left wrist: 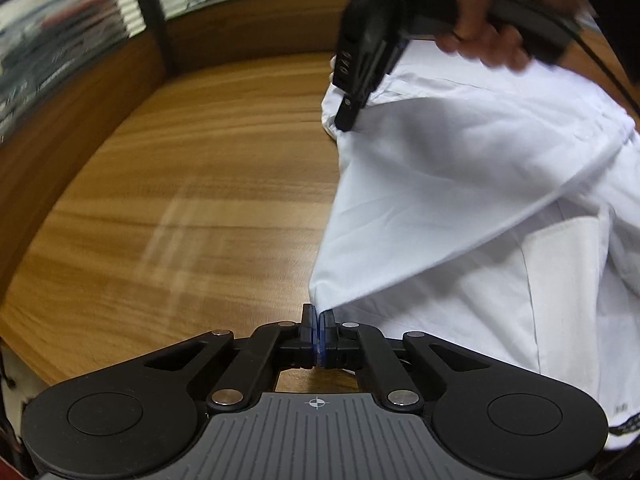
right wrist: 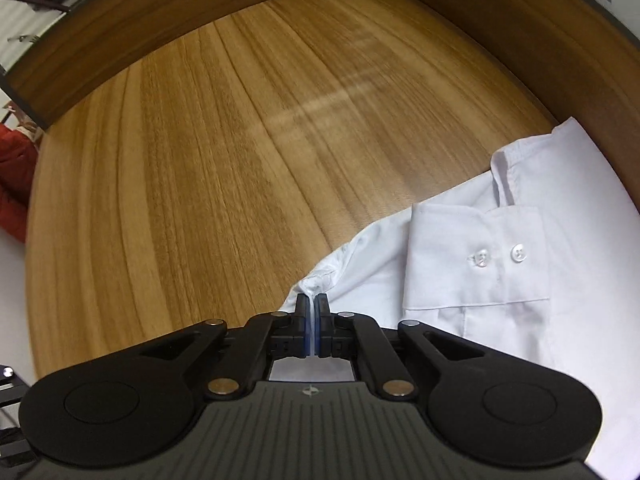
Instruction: Fold clothes
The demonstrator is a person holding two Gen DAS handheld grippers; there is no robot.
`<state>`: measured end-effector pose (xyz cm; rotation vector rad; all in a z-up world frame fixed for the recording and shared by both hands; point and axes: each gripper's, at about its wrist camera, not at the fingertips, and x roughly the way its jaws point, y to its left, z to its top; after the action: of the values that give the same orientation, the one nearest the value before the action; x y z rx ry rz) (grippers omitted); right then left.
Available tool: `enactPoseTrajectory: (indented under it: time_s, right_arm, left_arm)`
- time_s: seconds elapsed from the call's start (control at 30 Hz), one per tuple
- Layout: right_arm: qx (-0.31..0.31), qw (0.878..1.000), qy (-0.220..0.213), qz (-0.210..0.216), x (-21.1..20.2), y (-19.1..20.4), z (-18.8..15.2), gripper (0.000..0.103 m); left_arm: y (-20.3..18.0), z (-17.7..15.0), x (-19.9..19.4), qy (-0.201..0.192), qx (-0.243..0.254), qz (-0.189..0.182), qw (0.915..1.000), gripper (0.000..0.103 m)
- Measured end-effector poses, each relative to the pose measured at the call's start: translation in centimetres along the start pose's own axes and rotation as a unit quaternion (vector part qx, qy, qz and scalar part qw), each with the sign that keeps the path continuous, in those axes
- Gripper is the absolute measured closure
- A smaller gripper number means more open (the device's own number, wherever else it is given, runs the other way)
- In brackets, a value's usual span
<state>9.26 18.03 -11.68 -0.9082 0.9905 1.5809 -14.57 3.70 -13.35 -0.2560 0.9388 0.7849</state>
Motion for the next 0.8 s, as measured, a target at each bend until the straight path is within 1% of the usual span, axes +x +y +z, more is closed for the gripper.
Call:
enactPoseTrajectory:
  time_s: [0.03, 0.1, 0.13, 0.17, 0.23, 0.3, 0.37, 0.47, 0.53, 0.6, 0.67, 0.73, 0.8]
  right_arm:
    - [0.0, 1.0, -0.008, -0.005, -0.3, 0.1, -0.3, 0.095]
    - [0.004, 1.0, -0.024, -0.01, -1.3, 0.0, -0.8, 0.085]
    - [0.007, 0.999, -0.034, -0.01, -2.1, -0.1, -1.1, 0.076]
    - [0.013, 0.999, -0.046, -0.011, -3.3, -0.4, -1.5, 0.073]
    - [0.028, 0.997, -0.065, -0.011, -5.9, -1.2, -2.8, 0.073]
    - [0.043, 0.996, -0.08, -0.013, -8.6, -2.3, -4.4, 0.07]
    - [0.062, 0.994, -0.088, -0.021, -10.8, -3.7, -6.6, 0.069]
    - [0.103, 0.989, -0.094, -0.047, -13.4, -6.4, -10.3, 0.068]
    - [0.141, 0.983, -0.093, -0.075, -14.7, -8.4, -13.5, 0.068]
    - [0.181, 0.974, -0.091, -0.102, -15.8, -10.4, -16.8, 0.068]
    - [0.232, 0.96, -0.09, -0.129, -16.7, -12.4, -20.1, 0.068]
    - [0.291, 0.941, -0.091, -0.148, -17.6, -14.4, -23.5, 0.068]
    - [0.352, 0.916, -0.094, -0.166, -18.5, -16.2, -26.8, 0.068]
  left_arm:
    - [0.1, 0.1, 0.0, 0.0, -0.002, -0.003, 1.0, 0.096]
    - [0.4, 0.1, -0.1, -0.001, -0.002, -0.01, 0.9999, 0.095]
    - [0.5, 0.1, -0.3, -0.003, 0.002, -0.015, 0.9999, 0.094]
    - [0.5, 0.1, -0.6, -0.002, 0.007, -0.018, 0.9998, 0.093]
    - [0.6, -0.1, -1.3, -0.001, 0.014, -0.026, 0.9996, 0.092]
    - [1.0, -0.3, -2.2, -0.002, 0.017, -0.04, 0.9991, 0.091]
    - [1.2, -0.3, -3.2, -0.006, 0.019, -0.055, 0.9983, 0.091]
    - [1.3, -0.3, -4.3, -0.013, 0.013, -0.067, 0.9976, 0.089]
    - [1.3, 0.2, -4.2, -0.016, 0.004, -0.071, 0.9974, 0.085]
    - [1.3, 0.7, -3.5, -0.012, -0.007, -0.069, 0.9975, 0.084]
    - [1.2, 1.4, -2.6, -0.006, -0.018, -0.071, 0.9973, 0.084]
    - [1.1, 2.0, -1.5, 0.0, -0.028, -0.08, 0.9964, 0.084]
    - [0.7, 2.5, -0.6, 0.008, -0.033, -0.091, 0.9953, 0.085]
